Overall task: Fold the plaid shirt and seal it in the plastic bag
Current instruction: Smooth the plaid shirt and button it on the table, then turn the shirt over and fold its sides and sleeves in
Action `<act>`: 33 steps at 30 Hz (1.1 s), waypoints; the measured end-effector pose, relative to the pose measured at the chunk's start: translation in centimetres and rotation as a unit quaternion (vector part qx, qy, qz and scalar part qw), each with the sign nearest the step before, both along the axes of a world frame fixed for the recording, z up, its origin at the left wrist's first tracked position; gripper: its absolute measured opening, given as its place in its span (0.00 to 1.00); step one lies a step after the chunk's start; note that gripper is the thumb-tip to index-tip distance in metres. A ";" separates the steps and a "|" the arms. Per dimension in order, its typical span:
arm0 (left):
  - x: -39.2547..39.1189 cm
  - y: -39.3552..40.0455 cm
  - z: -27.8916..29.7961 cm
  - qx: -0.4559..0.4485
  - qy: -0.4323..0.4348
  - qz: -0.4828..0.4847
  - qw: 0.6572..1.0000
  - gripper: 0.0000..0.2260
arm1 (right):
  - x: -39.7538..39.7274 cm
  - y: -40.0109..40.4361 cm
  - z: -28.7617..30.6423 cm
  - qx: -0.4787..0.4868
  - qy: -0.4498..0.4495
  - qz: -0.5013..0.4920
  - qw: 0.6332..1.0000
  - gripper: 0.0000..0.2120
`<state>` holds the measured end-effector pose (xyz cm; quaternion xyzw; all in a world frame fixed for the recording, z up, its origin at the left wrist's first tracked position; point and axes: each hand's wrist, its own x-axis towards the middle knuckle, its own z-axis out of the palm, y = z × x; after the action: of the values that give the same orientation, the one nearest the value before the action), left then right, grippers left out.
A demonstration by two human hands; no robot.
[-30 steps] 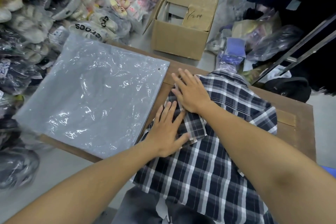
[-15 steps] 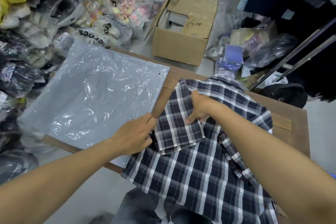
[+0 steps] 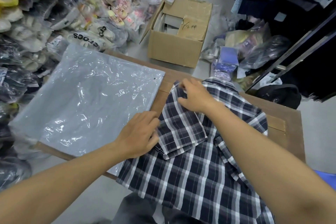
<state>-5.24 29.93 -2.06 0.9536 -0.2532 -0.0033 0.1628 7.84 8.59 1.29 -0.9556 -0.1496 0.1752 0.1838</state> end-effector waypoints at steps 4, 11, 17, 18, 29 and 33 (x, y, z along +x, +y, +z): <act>-0.3 -2.6 -1.8 0.127 0.068 -0.054 0.988 0.36 | -0.2 1.5 -2.8 -0.111 -0.020 0.123 0.986 0.28; -1.1 -2.7 -2.9 0.156 0.102 -0.052 0.981 0.44 | -0.1 2.7 -5.7 -0.158 -0.039 0.134 0.978 0.32; 2.5 -3.3 -0.6 0.010 0.100 0.057 0.993 0.26 | -1.0 -2.4 -3.4 0.011 -0.106 -0.051 0.993 0.29; 3.9 -3.7 -0.1 -0.016 0.103 0.099 0.990 0.22 | -1.2 -4.2 -3.0 0.018 -0.119 -0.108 0.987 0.26; 14.3 -8.1 1.7 -0.080 0.302 0.315 0.896 0.15 | -7.6 -22.2 -2.9 0.076 0.087 -0.492 0.863 0.23; 14.8 -8.0 1.8 -0.159 0.353 0.336 0.858 0.06 | -7.8 -23.3 -4.1 0.147 0.116 -0.506 0.842 0.11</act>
<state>9.58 21.94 -0.30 0.8765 0.1600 -0.2448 0.3824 0.04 -14.68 -2.83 -0.8325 0.3537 0.1436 0.4016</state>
